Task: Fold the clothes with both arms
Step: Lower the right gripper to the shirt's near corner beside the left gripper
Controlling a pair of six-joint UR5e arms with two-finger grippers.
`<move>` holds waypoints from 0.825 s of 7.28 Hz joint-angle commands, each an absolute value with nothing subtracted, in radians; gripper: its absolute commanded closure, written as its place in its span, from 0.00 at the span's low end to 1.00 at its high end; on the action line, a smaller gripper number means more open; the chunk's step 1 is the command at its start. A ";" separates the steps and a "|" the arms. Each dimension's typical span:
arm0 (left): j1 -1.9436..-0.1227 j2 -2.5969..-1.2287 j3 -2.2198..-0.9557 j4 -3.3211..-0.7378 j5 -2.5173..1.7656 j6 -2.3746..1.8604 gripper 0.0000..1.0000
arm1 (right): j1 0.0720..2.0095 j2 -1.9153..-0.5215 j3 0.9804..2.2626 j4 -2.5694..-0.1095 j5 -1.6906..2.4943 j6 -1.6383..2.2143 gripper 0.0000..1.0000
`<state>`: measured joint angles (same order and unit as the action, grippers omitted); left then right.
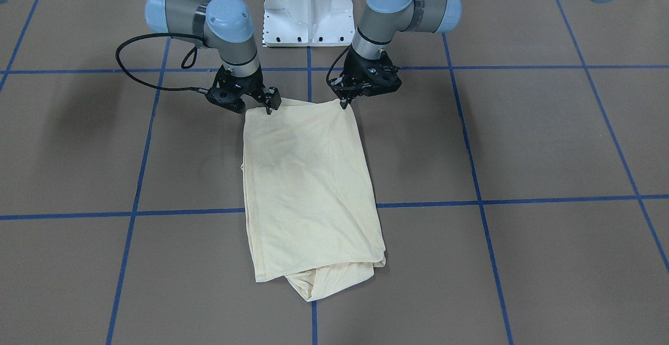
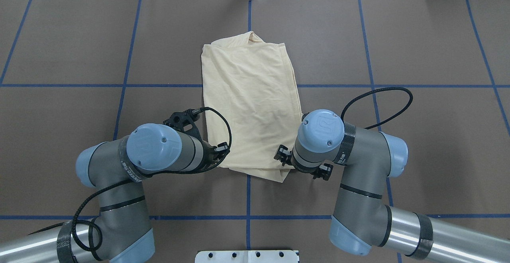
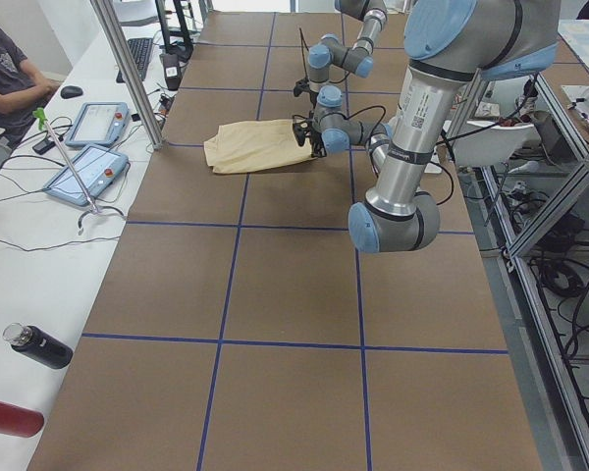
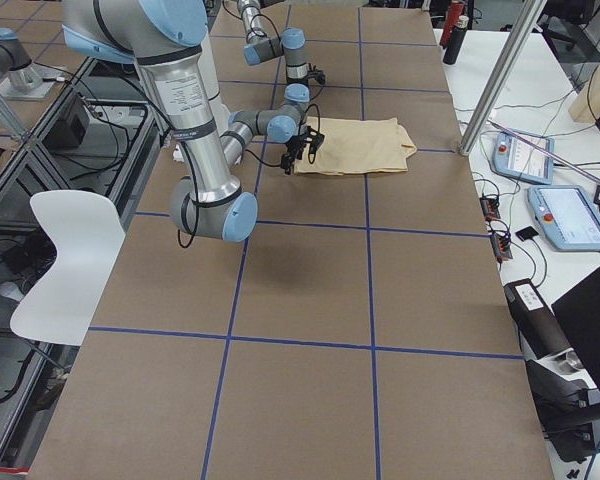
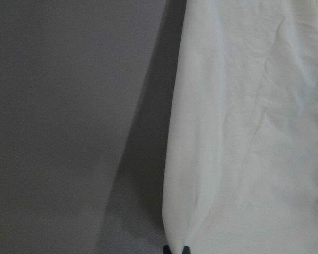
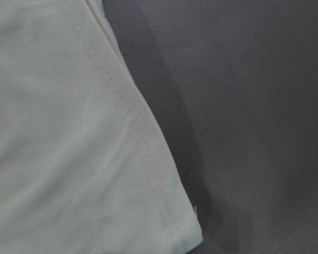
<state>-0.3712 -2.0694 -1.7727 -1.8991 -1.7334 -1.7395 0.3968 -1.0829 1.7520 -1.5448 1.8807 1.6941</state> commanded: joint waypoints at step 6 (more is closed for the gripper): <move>-0.371 -2.069 -1.775 -1.899 -1.732 -1.740 1.00 | 0.400 -1.071 1.726 -1.543 1.881 1.694 0.15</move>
<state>-0.3712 -2.0694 -1.7748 -1.8991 -1.7331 -1.7395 0.3999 -1.0709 1.7259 -1.5432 1.8807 1.6935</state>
